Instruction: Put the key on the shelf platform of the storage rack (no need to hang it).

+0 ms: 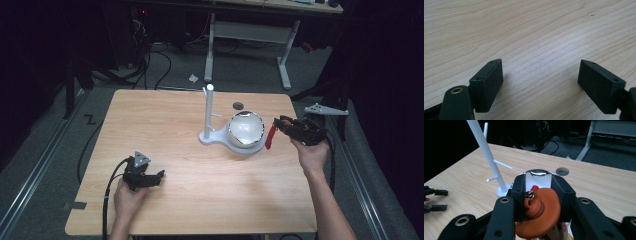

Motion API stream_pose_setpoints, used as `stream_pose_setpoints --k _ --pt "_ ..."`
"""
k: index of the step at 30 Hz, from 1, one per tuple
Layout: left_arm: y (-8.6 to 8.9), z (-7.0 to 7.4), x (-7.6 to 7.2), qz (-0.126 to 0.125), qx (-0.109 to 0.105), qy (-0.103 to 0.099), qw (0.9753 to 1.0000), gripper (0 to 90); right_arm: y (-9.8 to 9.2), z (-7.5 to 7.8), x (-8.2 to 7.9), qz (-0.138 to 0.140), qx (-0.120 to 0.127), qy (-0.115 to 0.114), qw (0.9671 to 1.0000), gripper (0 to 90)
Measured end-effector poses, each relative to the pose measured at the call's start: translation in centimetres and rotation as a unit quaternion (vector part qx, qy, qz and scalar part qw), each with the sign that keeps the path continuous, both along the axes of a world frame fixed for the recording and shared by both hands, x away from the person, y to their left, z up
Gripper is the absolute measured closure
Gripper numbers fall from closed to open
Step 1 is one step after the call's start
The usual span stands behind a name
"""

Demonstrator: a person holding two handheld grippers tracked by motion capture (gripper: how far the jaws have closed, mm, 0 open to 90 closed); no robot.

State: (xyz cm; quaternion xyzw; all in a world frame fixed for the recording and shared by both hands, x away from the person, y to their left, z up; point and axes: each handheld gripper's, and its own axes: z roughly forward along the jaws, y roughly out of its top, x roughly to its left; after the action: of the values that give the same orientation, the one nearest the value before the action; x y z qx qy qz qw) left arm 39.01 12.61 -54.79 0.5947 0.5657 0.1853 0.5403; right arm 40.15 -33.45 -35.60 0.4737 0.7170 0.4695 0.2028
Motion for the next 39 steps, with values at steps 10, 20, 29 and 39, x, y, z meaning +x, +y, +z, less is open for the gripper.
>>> stream_pose_setpoints --k 10,20,29,39 --pt "0.0 0.0 0.0 0.0 0.0 0.0 1.0 20.6 1.5 0.2 1.7 0.008 -0.001 0.004 1.0 66.4" --pt "0.0 0.0 0.0 0.0 0.0 0.0 1.0 20.6 2.3 -0.1 3.2 0.006 -0.002 0.012 0.9999 66.3" --pt "0.0 0.0 0.0 0.0 0.001 0.0 1.0 20.6 2.9 -1.0 4.4 0.003 -0.004 0.025 0.9997 66.3" --pt "0.0 0.0 0.0 0.0 0.001 0.0 1.0 20.6 3.6 -2.1 5.4 0.001 -0.004 0.037 0.9993 66.2"
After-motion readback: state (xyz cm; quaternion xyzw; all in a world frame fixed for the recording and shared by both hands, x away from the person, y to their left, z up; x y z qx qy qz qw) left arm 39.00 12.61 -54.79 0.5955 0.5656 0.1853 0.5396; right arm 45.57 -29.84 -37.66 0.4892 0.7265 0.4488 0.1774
